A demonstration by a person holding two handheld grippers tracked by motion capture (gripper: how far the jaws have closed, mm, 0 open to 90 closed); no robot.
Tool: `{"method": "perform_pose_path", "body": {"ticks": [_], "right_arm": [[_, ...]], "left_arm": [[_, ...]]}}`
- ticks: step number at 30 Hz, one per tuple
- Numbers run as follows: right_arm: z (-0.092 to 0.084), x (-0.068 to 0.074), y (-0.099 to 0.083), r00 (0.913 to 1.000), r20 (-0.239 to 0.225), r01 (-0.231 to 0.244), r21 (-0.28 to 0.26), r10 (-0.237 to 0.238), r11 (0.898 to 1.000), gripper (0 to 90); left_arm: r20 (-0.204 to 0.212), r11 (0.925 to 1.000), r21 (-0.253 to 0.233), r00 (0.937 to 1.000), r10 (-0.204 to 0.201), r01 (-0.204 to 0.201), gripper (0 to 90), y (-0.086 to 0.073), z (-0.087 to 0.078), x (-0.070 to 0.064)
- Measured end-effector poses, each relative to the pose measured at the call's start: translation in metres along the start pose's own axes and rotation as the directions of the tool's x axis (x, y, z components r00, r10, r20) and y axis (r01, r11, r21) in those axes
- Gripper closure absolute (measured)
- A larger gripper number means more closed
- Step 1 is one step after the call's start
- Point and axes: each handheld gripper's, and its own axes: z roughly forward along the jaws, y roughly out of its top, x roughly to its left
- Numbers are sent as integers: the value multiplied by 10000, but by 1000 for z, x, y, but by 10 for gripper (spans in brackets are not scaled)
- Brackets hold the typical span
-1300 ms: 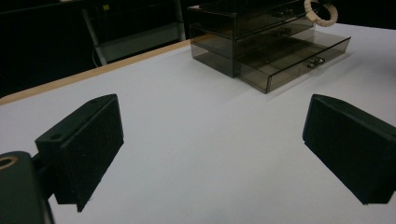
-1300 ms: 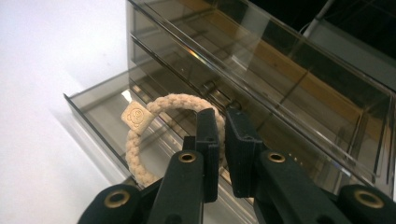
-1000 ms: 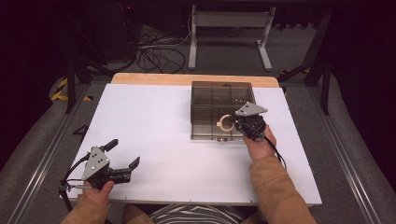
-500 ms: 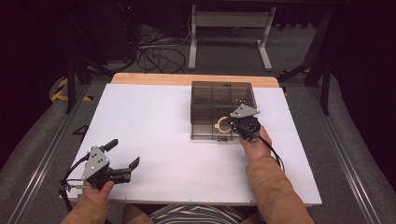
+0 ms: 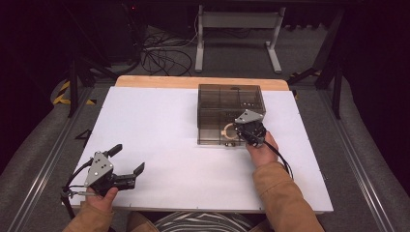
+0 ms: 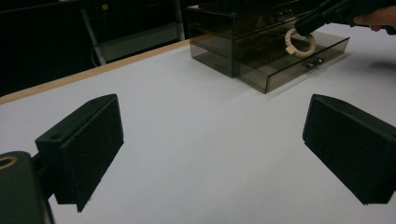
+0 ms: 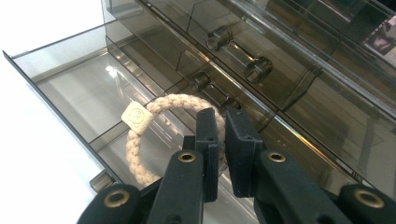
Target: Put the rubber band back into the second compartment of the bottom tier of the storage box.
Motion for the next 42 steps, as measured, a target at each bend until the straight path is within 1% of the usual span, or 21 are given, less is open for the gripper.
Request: {"method": "perform_pose_path", "body": {"ticks": [6, 15, 23, 27, 28, 29, 32, 40, 42], "right_arm": [[4, 3, -1, 10000, -11, 62, 189, -62, 9998, 842], [7, 7, -2, 9996, -194, 217, 473, -208, 9986, 840], [9, 7, -3, 9993, -359, 168, 714, -142, 9973, 831], [9, 6, -4, 9989, -458, 109, 762, -74, 9970, 810], [9, 6, -4, 9987, -504, 99, 773, -60, 9970, 789], [9, 6, -4, 9987, -504, 99, 773, -60, 9970, 789], [9, 5, -4, 9986, -525, 103, 747, -64, 9972, 750], [2, 3, 0, 9973, -737, -31, 419, 62, 9991, 553], [-2, 2, 2, 9957, -911, -136, 238, 157, 9996, 493]], "left_arm": [[3, 10000, -26, 10000, -18, 18, 58, 0, 0, 0], [10, 10000, -36, 10000, -30, 30, 58, 0, 0, 0], [12, 10000, -45, 10000, -36, 36, 58, 0, 0, 0], [11, 10000, -46, 10000, -31, 31, 58, 0, 0, 0], [13, 10000, -44, 10000, -30, 30, 58, 0, 0, 0], [10, 10000, -50, 10000, -7, 7, 58, 0, 0, 0], [9, 10000, -47, 10000, -4, 4, 58, 0, 0, 0], [1, 10000, -49, 10000, -11, 11, 58, 0, 0, 0], [3, 10000, -54, 10000, -5, 5, 58, 0, 0, 0]]}}
